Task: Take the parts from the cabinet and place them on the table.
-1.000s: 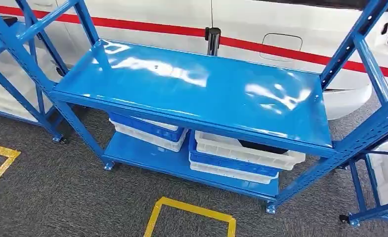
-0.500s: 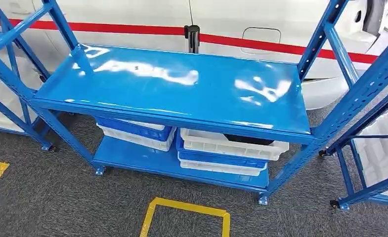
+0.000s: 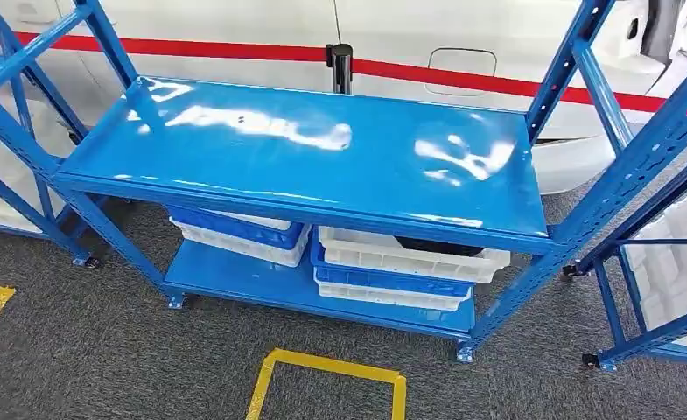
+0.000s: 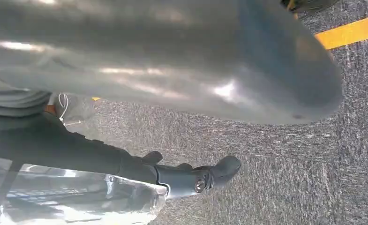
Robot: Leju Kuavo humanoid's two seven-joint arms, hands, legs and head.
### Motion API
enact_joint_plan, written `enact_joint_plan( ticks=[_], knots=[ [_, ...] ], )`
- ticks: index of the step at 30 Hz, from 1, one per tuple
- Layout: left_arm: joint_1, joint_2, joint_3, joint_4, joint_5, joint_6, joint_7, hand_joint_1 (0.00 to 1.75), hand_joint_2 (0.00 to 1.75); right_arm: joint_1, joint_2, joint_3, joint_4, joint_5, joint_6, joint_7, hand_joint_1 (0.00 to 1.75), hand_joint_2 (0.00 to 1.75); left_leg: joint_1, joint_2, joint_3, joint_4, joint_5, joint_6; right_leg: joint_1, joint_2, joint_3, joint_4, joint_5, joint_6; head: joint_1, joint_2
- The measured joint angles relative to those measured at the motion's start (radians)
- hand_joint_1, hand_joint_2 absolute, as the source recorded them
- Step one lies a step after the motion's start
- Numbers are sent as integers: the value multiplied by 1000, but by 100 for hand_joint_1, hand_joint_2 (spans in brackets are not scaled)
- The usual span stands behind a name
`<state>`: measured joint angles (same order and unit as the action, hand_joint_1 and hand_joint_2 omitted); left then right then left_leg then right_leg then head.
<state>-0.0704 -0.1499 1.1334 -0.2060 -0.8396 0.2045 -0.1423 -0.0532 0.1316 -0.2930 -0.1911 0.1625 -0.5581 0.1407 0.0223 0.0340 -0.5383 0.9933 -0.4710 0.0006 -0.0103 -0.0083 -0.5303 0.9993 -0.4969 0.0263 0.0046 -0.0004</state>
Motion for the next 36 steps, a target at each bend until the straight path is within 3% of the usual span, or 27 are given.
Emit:
enact_joint_plan(
  ticks=[7, 13, 14, 19, 20, 25, 36],
  knots=[
    [0, 0, 0, 0, -1, -3, -52, 0, 0, 0, 0, 11, 0, 32, -11, 27, 0, 0, -7, 0, 0, 1, -1, -1, -6, 0, 0, 0, 1, 1, 0, 0],
    [0, 1, 0, 0, -1, 37, -34, 0, 0, 2, 0, 23, 0, 36, -16, 35, 0, 0, -9, 0, -1, 2, 1, 1, -9, 0, 6, 0, 1, 1, 0, 0],
    [0, 1, 1, 0, 2, 33, -38, 0, 175, 1, 0, 24, 0, 36, -16, 35, 0, 0, -9, 0, -1, 2, 1, 1, -9, 0, 6, 0, 1, 1, 0, 0],
    [0, 3, 5, 0, 1, -17, -85, 0, 175, 2, 0, 26, 0, 44, -21, 30, 0, 0, -9, 0, -1, 2, 0, 1, -9, 0, 5, 0, 1, 1, -1, 0],
    [0, 3, 5, 0, 0, -19, -85, 0, 175, 2, 0, 26, 0, 45, -23, 26, 0, 175, -9, 0, -1, 2, 0, 1, -9, 0, 5, 0, 1, 1, -1, 0],
    [4, 8, -13, -2, 19, -39, -85, 0, 175, 9, 0, 31, -1, 53, -12, 18, 0, 175, -9, 0, -1, 1, 0, 1, -9, 0, 0, 0, 1, 1, 0, 0],
    [54, 44, -279, -42, 231, -81, -29, 0, 175, 59, -29, 95, -35, 3, 134, -21, 0, 175, -9, 0, -1, 2, 0, 1, -9, 0, 6, 0, 1, 1, 0, 0]
  ],
)
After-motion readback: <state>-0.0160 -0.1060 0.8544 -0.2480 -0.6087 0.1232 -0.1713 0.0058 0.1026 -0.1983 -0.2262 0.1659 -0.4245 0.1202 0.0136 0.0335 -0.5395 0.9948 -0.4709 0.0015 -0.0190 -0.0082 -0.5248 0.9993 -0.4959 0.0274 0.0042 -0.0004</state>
